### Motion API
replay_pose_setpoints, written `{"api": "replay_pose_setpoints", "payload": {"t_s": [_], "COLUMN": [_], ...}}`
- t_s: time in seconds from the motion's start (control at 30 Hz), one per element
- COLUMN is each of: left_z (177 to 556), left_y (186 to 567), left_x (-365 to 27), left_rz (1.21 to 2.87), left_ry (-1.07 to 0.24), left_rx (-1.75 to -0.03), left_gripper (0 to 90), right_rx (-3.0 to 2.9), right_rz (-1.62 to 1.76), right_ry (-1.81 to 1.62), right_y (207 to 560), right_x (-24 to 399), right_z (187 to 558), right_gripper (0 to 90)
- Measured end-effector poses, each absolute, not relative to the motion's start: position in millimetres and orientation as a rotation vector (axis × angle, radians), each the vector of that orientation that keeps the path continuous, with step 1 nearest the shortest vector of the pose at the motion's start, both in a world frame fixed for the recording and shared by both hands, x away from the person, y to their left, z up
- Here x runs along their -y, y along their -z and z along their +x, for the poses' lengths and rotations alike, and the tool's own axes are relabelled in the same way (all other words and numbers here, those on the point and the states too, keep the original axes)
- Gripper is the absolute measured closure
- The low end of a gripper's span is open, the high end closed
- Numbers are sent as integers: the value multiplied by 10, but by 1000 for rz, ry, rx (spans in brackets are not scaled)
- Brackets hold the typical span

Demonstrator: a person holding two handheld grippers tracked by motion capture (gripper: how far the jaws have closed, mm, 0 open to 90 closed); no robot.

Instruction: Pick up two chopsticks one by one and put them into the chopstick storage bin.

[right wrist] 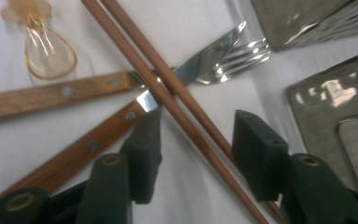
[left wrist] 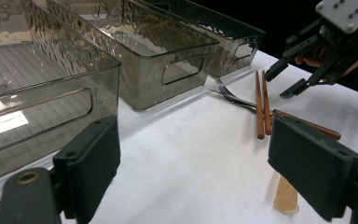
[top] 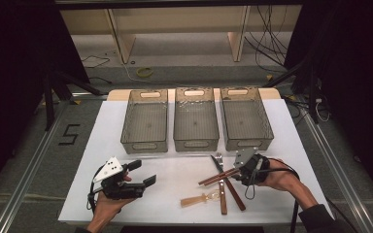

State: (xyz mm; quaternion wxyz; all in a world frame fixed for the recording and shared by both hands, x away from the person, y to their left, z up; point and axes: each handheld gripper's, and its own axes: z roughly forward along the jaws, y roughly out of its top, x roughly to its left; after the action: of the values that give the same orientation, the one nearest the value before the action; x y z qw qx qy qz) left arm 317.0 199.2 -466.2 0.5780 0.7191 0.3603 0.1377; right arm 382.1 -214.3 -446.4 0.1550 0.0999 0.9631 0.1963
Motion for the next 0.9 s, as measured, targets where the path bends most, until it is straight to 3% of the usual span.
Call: {"api": "replay_pose_setpoints", "payload": {"t_s": [0.9], "left_z": [3182], "left_y": [4671], "left_x": [-1991], "left_rz": [1689], "left_ry": [-315], "left_rx": [-846], "left_gripper": [160], "right_rx": [-2826], "right_rz": [129], "right_ry": [-358], "right_y": [4596], "right_x": [2106], "right_z": [3898], "right_gripper": [716]}}
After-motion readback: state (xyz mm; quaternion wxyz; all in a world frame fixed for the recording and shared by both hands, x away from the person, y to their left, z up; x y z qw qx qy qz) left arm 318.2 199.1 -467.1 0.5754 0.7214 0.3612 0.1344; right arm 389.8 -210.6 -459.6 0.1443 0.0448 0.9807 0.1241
